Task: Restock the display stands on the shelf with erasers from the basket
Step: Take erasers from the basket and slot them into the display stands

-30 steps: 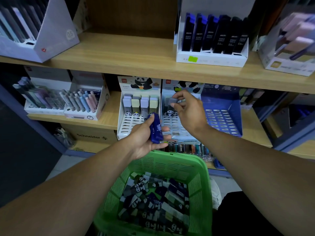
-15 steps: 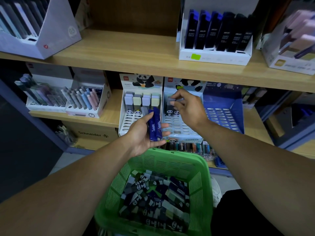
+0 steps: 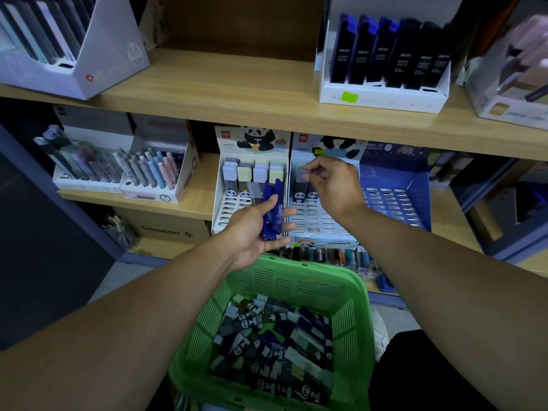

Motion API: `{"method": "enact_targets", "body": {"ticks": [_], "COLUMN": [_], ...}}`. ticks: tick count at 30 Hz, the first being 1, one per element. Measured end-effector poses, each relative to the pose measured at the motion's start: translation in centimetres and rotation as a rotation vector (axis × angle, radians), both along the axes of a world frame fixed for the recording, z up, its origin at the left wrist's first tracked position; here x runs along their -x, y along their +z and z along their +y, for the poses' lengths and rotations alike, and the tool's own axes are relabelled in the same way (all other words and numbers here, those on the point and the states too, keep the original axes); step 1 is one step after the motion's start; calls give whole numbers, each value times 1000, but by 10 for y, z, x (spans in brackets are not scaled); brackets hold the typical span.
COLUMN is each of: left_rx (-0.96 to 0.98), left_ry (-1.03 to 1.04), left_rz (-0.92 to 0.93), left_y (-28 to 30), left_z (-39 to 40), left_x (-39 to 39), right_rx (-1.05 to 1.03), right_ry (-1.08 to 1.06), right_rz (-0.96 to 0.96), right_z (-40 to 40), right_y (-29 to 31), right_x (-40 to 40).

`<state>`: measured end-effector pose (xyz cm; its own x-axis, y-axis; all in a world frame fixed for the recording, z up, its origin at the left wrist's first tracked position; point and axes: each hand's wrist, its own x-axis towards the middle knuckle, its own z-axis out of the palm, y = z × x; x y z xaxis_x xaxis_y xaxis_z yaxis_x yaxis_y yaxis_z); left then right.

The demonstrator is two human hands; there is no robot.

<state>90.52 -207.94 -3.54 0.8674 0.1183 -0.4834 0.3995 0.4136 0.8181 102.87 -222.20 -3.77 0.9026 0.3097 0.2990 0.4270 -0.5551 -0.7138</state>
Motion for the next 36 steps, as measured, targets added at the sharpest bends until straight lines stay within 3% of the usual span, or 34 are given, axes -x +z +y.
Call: {"method": "enact_targets", "body": {"ticks": [8, 11, 13, 17, 23, 28, 30, 33, 36], "left_rx": [7, 12, 4, 1, 0, -13, -25, -27, -42], "left_ry": [-27, -35, -42, -53, -120, -125, -124, -98, -90], "left_rz": [-29, -38, -39, -38, 8, 25, 25, 33, 50], "left_y": [2, 3, 4, 6, 5, 4, 1, -2, -6], "left_z": [-1, -1, 0, -2, -15, -34, -44, -60, -75], "left_x": [1, 2, 2, 0, -4, -13, -16, -22, -27], "right_rx": [153, 66, -86, -317, -465, -575, -476, -148, 125], "right_ry": [-28, -50, -12, 107, 87, -58, -210, -366, -340], "right_rz": [-25, -63, 92, 577, 788, 750, 637, 462, 610], "right_z": [3, 3, 3, 4, -12, -37, -58, -101, -131], "right_y": [-2, 5, 9, 12, 15, 23, 22, 12, 0], "right_x": [0, 4, 10, 27, 31, 29, 22, 11, 14]}}
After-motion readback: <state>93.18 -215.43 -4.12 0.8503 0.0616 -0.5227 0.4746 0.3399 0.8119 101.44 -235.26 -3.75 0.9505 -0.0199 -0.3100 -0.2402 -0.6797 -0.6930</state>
